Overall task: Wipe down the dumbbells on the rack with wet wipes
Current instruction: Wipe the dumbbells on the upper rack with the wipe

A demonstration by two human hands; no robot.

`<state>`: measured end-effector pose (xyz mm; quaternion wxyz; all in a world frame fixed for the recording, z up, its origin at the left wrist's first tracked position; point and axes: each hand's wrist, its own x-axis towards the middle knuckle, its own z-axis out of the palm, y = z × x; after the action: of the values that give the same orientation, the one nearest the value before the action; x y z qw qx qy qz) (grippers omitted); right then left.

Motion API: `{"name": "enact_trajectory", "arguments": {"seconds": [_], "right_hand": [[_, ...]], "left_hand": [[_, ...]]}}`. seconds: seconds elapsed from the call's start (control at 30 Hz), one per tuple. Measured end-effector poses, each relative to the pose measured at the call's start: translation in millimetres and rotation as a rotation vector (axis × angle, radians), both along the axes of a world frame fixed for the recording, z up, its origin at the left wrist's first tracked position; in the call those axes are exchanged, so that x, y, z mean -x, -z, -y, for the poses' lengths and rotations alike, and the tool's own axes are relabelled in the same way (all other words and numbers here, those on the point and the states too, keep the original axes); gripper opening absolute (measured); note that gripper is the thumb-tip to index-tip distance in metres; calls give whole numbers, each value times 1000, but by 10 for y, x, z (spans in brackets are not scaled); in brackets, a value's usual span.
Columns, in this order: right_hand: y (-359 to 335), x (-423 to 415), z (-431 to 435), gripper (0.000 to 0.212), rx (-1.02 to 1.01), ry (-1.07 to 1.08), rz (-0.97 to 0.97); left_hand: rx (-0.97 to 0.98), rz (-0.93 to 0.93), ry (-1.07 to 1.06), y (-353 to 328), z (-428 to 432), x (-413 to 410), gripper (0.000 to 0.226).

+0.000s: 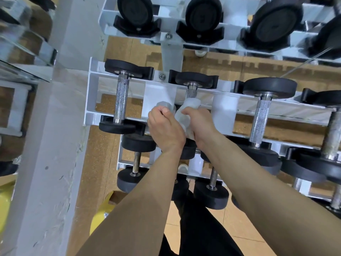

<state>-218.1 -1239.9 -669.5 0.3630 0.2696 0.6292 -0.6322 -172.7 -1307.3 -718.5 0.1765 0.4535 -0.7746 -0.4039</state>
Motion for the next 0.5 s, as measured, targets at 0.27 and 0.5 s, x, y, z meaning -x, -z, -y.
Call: {"name": "enact_trajectory", "arguments": {"seconds": [0.27,0.5], "right_hand": [[170,354,110,44,205,100,164],[140,-7,-45,28,14,-205,-23]], "left_hand": [[-46,-42,-4,40,5,11,32],[-23,-64,-10,65,23,6,40]]}}
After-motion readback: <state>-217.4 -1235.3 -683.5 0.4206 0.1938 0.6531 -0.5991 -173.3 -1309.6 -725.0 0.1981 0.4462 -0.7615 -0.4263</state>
